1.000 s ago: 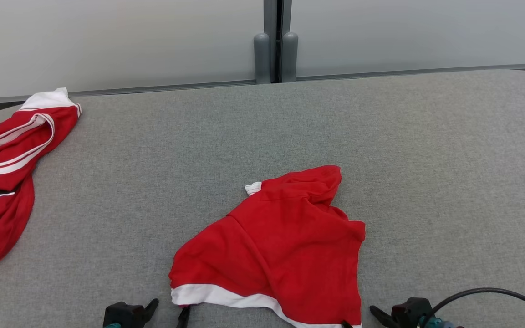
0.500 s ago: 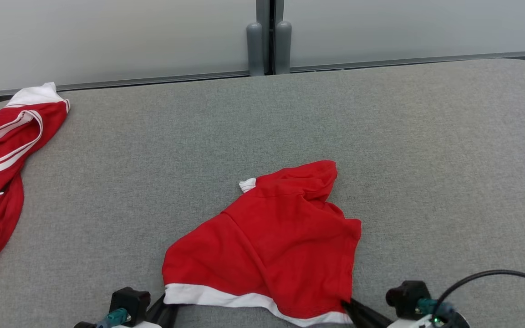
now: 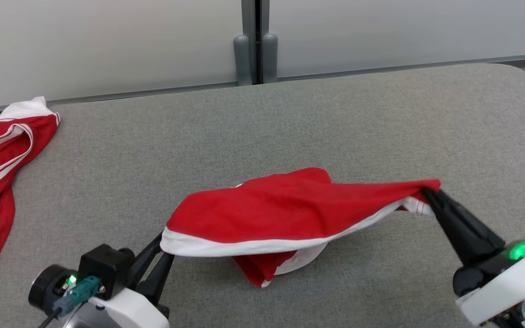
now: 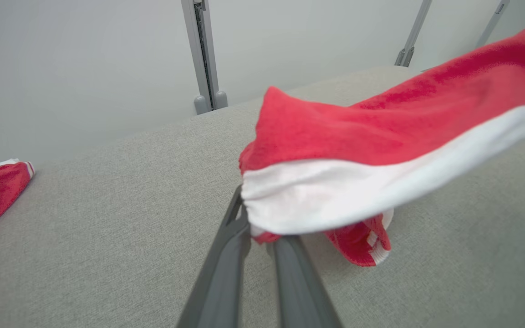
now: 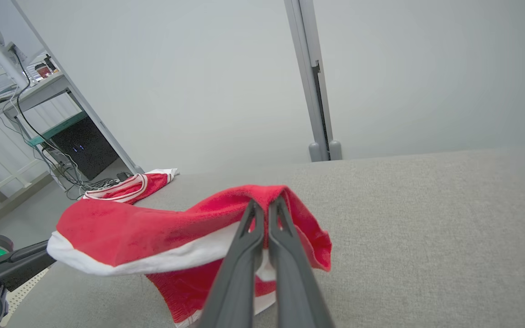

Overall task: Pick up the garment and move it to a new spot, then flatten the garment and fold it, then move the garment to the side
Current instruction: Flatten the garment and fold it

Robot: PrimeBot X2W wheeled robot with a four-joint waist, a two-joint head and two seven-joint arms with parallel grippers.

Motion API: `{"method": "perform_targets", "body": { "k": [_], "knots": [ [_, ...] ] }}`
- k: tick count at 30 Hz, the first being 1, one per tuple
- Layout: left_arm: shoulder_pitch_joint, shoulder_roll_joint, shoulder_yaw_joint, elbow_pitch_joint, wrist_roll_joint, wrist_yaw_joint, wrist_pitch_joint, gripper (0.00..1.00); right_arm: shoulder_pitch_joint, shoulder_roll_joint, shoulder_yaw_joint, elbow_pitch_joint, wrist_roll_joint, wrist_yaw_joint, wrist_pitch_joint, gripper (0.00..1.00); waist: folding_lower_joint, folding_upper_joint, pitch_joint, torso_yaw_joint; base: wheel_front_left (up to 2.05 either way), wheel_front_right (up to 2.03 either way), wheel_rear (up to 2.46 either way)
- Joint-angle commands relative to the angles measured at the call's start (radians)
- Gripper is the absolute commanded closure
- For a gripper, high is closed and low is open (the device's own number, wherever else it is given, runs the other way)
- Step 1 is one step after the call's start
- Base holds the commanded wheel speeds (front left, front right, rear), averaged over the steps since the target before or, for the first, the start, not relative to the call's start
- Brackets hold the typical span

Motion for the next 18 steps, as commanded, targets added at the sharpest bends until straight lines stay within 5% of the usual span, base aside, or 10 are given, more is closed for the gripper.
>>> {"method": "perform_targets", "body": {
  "k": [1,9,14,18],
  "knots": [
    [-0.032,0.016,0.002,-0.03,-0.003,-0.003,0.023,1.0,-0.033,-0.007,-0.021,-0.026,0.012,0.0,0.019,1.0,0.0,0.0,0.008,-0.003,0.0,0.0,0.0],
    [-0.357,0.081,-0.004,-0.076,-0.045,-0.025,0.214,1.0,-0.412,-0.03,-0.12,-0.007,0.017,0.0,0.153,1.0,0.0,0.0,0.139,-0.001,0.0,0.0,0.0],
    [-0.769,0.101,-0.029,0.111,-0.037,-0.035,0.246,1.0,-0.819,-0.014,-0.139,0.173,-0.124,0.0,0.139,1.0,0.0,0.0,0.271,0.034,0.0,0.0,0.0],
    [-1.098,0.052,-0.052,0.346,-0.029,-0.037,0.184,1.0,-1.121,0.055,-0.15,0.384,-0.243,0.0,0.035,1.0,0.0,0.0,0.365,0.055,0.0,0.0,0.0]
  ]
}}
